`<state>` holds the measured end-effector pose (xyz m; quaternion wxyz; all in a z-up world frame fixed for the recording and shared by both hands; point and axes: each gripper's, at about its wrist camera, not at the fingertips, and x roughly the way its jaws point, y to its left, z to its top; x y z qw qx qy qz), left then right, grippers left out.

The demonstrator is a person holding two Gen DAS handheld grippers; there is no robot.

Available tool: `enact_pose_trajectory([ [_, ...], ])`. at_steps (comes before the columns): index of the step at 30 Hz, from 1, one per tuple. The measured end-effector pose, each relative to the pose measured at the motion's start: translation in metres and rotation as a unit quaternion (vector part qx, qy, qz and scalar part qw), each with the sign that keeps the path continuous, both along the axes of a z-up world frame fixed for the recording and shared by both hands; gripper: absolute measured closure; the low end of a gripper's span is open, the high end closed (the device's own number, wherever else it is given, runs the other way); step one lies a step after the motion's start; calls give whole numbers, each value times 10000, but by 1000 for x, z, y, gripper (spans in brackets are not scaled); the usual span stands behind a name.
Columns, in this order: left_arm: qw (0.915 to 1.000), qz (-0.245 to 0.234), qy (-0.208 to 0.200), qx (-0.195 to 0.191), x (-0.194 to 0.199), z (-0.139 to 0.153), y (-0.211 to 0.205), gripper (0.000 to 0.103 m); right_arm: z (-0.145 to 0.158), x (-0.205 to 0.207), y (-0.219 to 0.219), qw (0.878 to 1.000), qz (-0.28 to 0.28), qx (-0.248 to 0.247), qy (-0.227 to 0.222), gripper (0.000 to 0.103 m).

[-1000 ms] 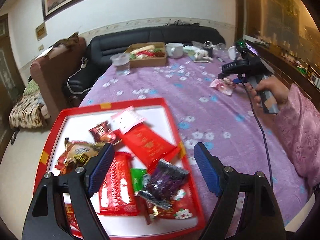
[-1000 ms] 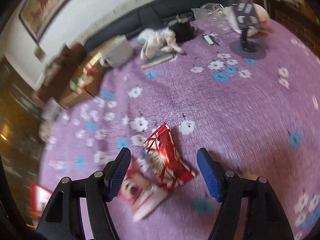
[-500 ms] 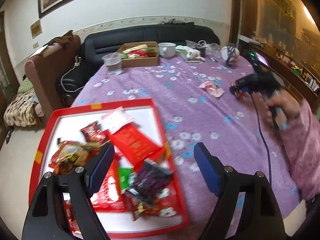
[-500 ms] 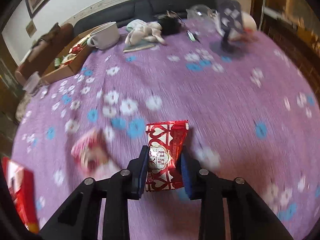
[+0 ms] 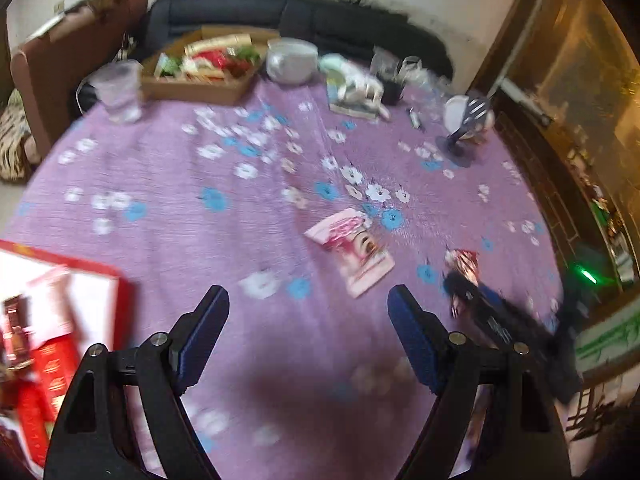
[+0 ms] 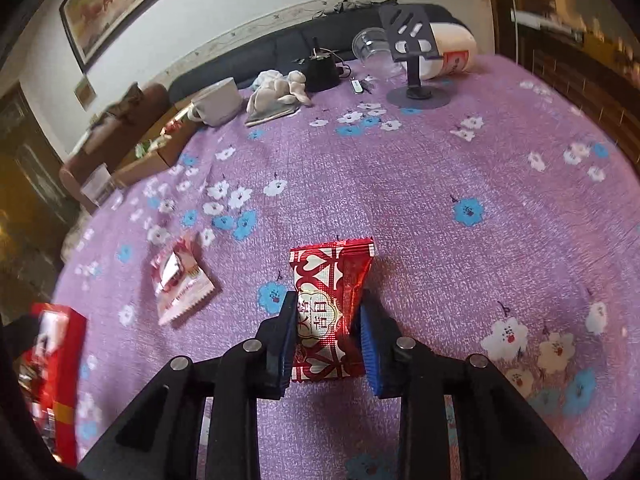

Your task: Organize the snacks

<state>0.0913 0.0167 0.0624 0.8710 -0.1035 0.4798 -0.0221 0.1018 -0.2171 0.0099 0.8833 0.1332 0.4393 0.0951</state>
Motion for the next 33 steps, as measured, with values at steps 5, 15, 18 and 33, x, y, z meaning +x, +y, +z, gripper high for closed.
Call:
enact_pose_trajectory([
  [5, 9987, 306, 385, 150, 40, -23, -25, 21, -2, 5, -11, 9989, -46, 444, 156, 73],
  [15, 9951, 636, 706, 278, 68, -54, -48, 21, -5, 10, -22, 9952, -111, 908, 351, 72],
  [18, 9951, 597, 569, 553, 70, -55, -52, 21, -6, 10, -23, 9945, -125, 969, 380, 72],
  [33, 9922, -399, 31, 1180, 43, -47, -64, 62, -5, 11, -25, 9938, 26, 1007, 465, 73],
])
